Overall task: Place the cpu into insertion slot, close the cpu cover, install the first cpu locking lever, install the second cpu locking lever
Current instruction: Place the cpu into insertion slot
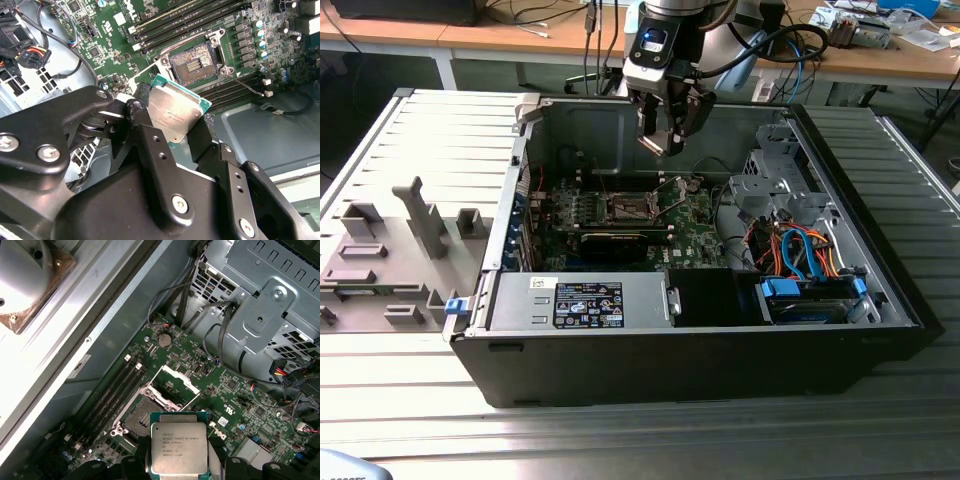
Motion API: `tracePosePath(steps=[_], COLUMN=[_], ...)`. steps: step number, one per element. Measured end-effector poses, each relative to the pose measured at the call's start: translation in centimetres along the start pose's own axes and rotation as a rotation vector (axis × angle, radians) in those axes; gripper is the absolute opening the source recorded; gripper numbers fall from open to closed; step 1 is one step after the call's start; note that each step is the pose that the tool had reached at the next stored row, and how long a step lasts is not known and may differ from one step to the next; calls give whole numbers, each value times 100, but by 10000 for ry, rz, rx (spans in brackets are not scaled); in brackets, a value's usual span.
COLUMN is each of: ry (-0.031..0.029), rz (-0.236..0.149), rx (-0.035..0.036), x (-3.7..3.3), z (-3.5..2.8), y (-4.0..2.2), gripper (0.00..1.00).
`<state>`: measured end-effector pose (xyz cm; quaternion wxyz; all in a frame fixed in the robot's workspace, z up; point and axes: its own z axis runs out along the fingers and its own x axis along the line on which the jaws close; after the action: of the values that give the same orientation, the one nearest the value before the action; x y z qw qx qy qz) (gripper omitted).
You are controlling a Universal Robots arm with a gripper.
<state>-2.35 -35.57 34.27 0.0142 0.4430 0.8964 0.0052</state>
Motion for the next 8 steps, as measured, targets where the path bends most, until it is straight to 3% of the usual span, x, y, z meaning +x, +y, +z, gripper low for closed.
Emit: tracePosePath(steps=[8], ry=[-1], rz=[42], rx=[1], x=[0], z=[0], y=[0], gripper=[55])
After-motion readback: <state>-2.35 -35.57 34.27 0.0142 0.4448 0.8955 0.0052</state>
